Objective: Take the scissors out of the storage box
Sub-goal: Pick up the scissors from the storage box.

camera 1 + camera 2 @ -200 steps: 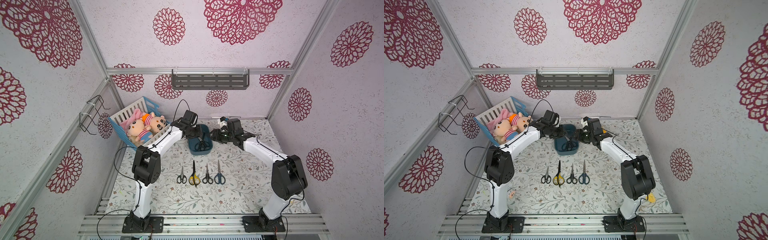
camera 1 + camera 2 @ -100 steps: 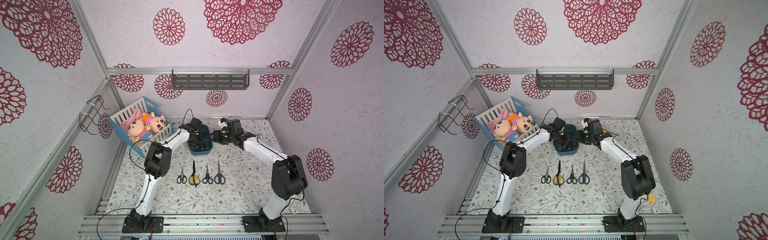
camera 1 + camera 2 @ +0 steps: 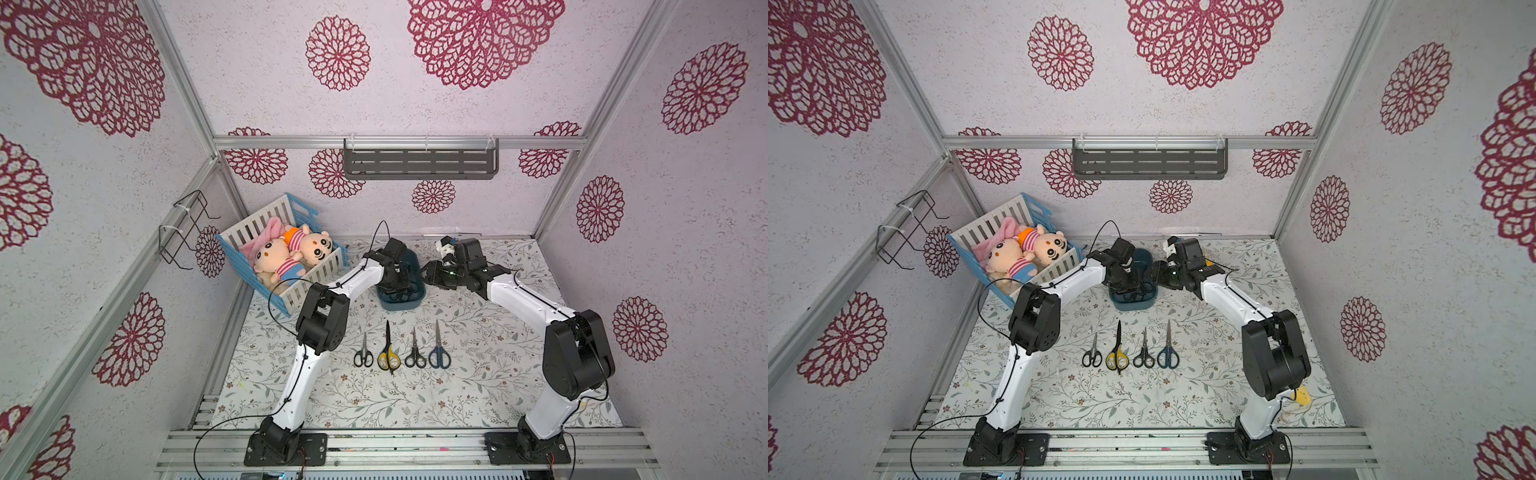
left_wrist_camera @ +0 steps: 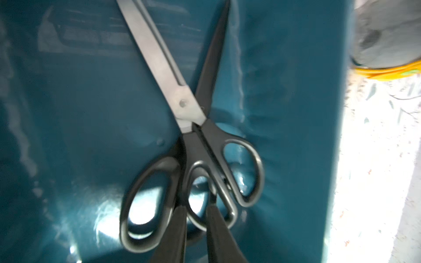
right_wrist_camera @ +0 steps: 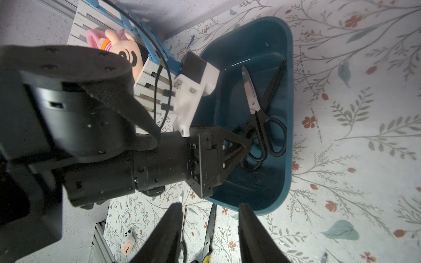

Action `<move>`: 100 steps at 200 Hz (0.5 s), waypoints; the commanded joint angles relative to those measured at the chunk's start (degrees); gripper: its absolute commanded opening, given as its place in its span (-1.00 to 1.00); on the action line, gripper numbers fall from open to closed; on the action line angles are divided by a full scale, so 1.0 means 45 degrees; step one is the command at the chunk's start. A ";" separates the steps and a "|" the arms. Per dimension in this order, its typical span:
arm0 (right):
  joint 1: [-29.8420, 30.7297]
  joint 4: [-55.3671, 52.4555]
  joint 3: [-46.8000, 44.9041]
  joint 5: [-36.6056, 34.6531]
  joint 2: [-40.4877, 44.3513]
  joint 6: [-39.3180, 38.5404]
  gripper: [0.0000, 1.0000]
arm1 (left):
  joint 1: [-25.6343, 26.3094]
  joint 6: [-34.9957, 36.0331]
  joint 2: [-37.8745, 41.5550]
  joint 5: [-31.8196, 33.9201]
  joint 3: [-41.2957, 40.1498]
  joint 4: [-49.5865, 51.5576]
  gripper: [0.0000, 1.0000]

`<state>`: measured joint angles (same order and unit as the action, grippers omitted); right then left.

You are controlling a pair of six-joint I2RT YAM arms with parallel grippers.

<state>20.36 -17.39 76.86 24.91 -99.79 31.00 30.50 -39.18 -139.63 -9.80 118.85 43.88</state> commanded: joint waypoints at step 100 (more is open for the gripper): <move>-0.0074 0.0064 -0.0091 -0.0087 0.0473 -0.0300 -0.10 | -0.0016 0.0204 0.0157 0.0723 -0.0342 0.0125 -1.00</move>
<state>20.36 -17.54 76.84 24.93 -99.79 31.00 30.44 -39.11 -141.05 -7.14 120.11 44.25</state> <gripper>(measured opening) 0.449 0.012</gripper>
